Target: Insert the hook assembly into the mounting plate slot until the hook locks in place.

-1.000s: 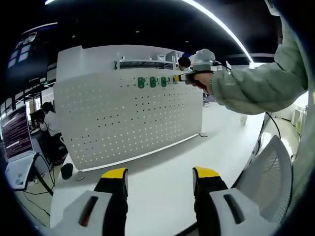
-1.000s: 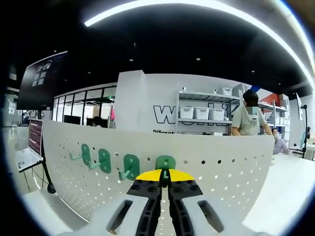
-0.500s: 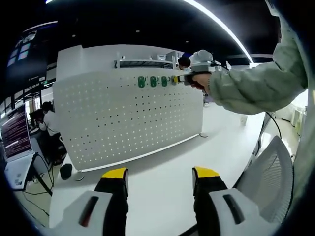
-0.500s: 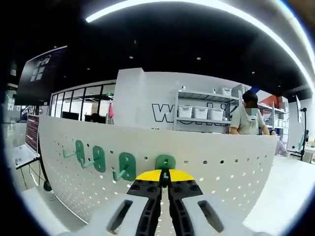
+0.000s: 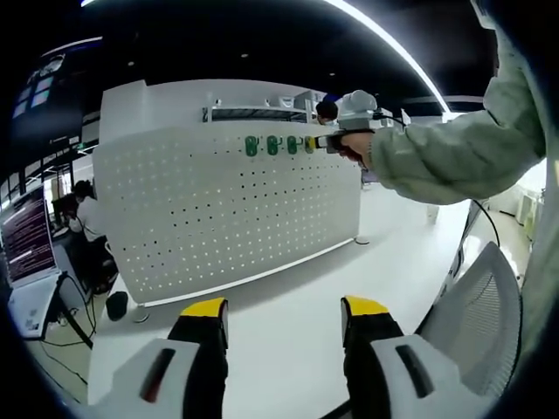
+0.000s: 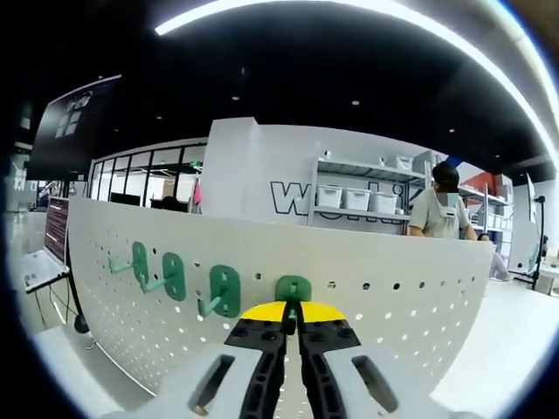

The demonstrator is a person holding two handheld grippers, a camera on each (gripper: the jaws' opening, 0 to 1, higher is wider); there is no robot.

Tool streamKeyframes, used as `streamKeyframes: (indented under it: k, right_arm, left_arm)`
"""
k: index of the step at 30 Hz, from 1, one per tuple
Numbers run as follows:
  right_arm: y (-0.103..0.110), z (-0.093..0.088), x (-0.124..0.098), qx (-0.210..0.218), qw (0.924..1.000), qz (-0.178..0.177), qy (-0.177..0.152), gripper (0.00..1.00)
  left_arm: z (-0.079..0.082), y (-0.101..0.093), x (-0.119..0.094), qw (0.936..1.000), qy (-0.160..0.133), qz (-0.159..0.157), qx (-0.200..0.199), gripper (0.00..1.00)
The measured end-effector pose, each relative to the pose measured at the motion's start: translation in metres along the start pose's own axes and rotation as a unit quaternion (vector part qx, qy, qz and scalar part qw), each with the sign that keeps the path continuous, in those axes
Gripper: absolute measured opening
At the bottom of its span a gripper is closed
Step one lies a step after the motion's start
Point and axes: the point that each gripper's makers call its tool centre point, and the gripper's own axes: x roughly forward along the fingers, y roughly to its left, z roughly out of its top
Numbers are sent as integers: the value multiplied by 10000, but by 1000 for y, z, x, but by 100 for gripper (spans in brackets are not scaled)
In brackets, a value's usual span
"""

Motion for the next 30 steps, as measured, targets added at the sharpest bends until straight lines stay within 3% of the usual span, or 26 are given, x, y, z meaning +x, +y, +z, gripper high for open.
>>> streamKeyframes:
  k: [10,30]
  right_arm:
    - [1,-4,-1,-64,10000,-32,57,20]
    - [2,-11,-23,-42,9999,-31,124,31]
  left_arm:
    - [0,0,0,10000,-12,9,4,53]
    - [3,-2,-7,10000,-80,52,-5,53]
